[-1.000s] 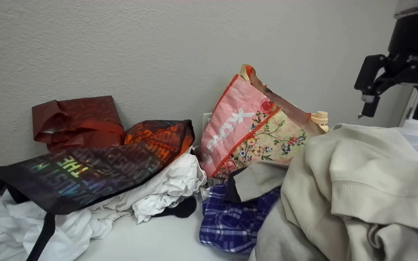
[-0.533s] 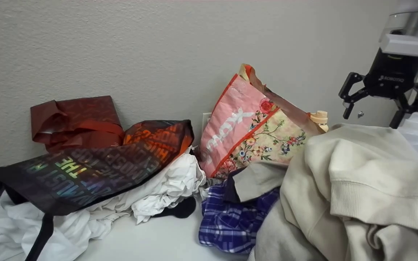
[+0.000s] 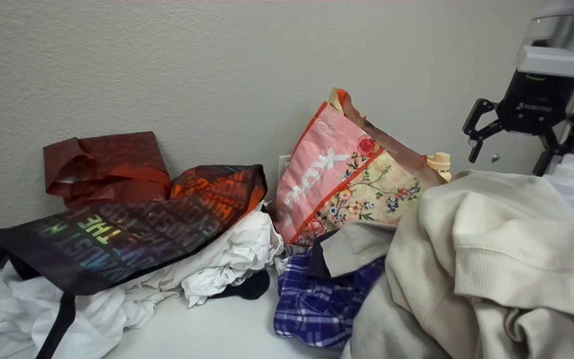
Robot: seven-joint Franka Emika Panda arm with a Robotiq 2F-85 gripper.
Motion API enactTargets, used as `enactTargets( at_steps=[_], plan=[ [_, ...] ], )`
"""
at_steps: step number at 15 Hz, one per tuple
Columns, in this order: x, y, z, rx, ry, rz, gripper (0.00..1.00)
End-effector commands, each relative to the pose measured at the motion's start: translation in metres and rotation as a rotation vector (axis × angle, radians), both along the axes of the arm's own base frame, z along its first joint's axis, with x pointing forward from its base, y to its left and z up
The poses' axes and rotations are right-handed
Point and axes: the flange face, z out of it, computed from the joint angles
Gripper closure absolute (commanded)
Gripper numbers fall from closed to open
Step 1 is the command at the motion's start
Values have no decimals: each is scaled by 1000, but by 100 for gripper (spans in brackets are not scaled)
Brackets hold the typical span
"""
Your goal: Move the white bottle of detergent to the left
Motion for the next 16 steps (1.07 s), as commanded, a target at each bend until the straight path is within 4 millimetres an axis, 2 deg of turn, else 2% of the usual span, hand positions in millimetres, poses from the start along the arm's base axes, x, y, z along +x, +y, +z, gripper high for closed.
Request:
enactTargets(
  at_steps=[1, 4, 7, 12, 16],
  plan=[
    [12, -19, 4, -72, -57, -68, 0],
    [25, -54, 9, -196, -156, -153, 0],
    [36, -100, -9, -304, -204, -262, 0],
    [53, -180, -71, -470, -255, -391, 0],
    [71, -223, -124, -550, -260, -435, 0]
  ],
)
